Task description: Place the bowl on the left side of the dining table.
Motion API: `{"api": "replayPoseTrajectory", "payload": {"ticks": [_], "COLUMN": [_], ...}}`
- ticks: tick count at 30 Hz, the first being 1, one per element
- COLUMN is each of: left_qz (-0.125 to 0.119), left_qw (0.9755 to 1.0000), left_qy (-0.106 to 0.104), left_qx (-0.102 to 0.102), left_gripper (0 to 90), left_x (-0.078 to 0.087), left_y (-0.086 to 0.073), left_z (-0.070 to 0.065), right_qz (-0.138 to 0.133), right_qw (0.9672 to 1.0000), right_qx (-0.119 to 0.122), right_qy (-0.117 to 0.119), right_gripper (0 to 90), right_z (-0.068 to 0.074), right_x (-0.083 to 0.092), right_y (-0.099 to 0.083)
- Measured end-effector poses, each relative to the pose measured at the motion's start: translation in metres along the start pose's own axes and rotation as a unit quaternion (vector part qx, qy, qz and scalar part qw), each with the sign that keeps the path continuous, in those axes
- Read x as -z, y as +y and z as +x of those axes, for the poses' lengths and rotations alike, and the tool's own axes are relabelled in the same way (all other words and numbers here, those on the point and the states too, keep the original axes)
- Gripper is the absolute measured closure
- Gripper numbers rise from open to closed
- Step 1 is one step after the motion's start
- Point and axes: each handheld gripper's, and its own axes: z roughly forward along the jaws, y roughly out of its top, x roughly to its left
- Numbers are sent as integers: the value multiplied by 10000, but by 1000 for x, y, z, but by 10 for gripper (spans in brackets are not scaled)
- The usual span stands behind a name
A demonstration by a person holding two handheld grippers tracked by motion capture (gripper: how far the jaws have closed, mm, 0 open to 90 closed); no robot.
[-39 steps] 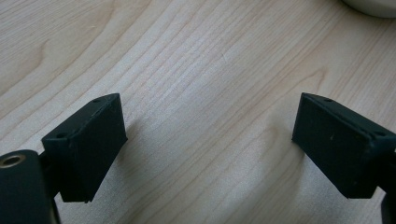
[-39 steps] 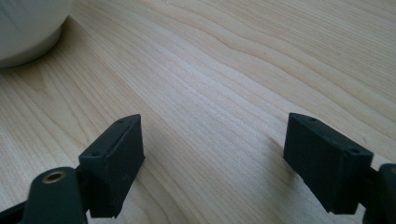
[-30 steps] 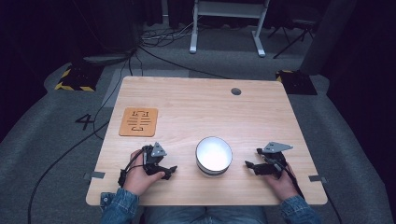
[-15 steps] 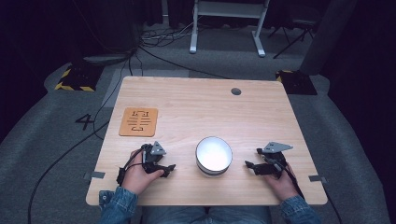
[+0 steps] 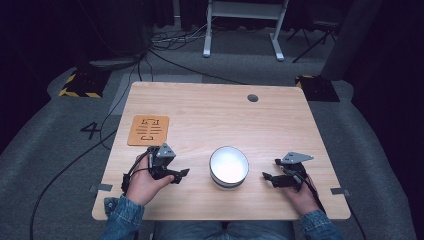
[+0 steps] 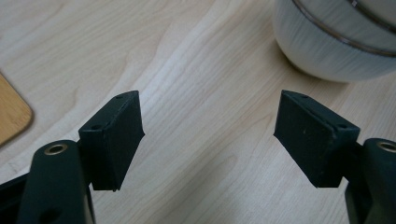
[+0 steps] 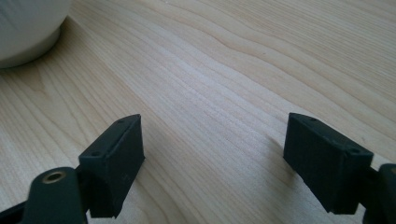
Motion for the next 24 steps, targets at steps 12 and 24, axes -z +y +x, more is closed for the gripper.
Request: {"api": "replayPoseTrajectory", "payload": {"ticks": [12, 24], "left_qz": [-229, -540], "left_qw": [9997, 9981], "left_qy": [18, -271], "left_qx": [-3, -153], "left_gripper": [320, 351], "left_x": [15, 24], "left_y": [40, 69], "left_z": [-9, -19], "right_qz": [7, 8], "right_qw": [10000, 10000], "right_qx": [-31, -39], "right_qy": [-37, -51], "right_gripper": [201, 201], "right_z": [0, 0], "right_x": [0, 0], "right_y": [0, 0]}}
